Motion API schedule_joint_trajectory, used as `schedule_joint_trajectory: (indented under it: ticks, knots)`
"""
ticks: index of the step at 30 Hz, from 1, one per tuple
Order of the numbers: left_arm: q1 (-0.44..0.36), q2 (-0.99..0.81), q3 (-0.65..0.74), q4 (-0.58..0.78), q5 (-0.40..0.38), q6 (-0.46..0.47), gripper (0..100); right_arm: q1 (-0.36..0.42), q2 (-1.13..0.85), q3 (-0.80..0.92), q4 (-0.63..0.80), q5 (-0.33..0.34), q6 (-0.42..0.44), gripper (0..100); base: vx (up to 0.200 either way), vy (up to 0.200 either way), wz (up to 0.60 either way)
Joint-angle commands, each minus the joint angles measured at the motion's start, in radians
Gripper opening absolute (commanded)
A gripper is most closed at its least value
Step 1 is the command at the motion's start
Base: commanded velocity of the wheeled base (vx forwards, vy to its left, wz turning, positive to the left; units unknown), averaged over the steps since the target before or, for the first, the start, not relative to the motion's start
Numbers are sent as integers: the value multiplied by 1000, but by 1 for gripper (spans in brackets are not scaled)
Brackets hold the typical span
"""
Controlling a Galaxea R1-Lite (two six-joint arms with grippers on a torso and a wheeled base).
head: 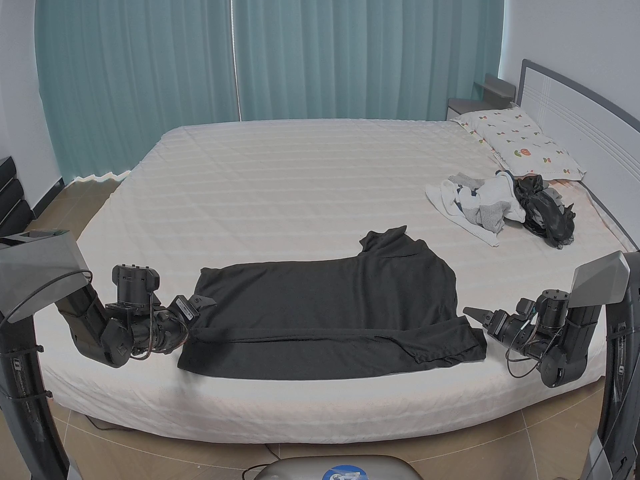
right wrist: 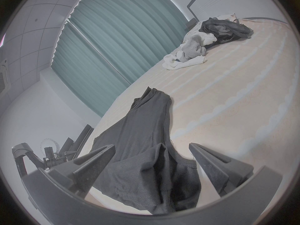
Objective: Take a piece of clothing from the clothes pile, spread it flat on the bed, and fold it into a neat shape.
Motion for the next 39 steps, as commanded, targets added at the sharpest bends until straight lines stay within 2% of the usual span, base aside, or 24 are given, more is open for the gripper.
schedule_joint_trajectory:
  ticks: [1,2,4,7,11,18,27,33,39]
  knots:
    - [-43,-30,28,6,-1,-2,100,2,-8,5,-9,-1,38,100,0,0,0]
    - [-69,-6,34,7,8,2,100,2,-11,5,-9,-1,74,100,0,0,0]
    - [-77,0,34,7,17,2,100,2,-11,5,-9,-1,75,100,0,0,0]
    - [-125,59,16,0,104,5,100,3,-10,9,-9,-1,77,100,0,0,0]
    - [-154,100,-12,3,155,25,100,6,-8,9,-9,-1,77,100,0,0,0]
    - [-154,126,-69,7,164,39,100,9,-5,5,-9,-1,77,100,0,0,0]
    - [-151,177,-135,7,220,67,100,9,-5,-4,-9,-1,75,100,0,0,0]
    - [-144,188,-182,-7,256,56,100,11,-2,-4,-9,-1,75,100,0,0,0]
    - [-138,188,-190,-83,258,-13,100,20,1,-4,-9,-2,75,100,0,0,0]
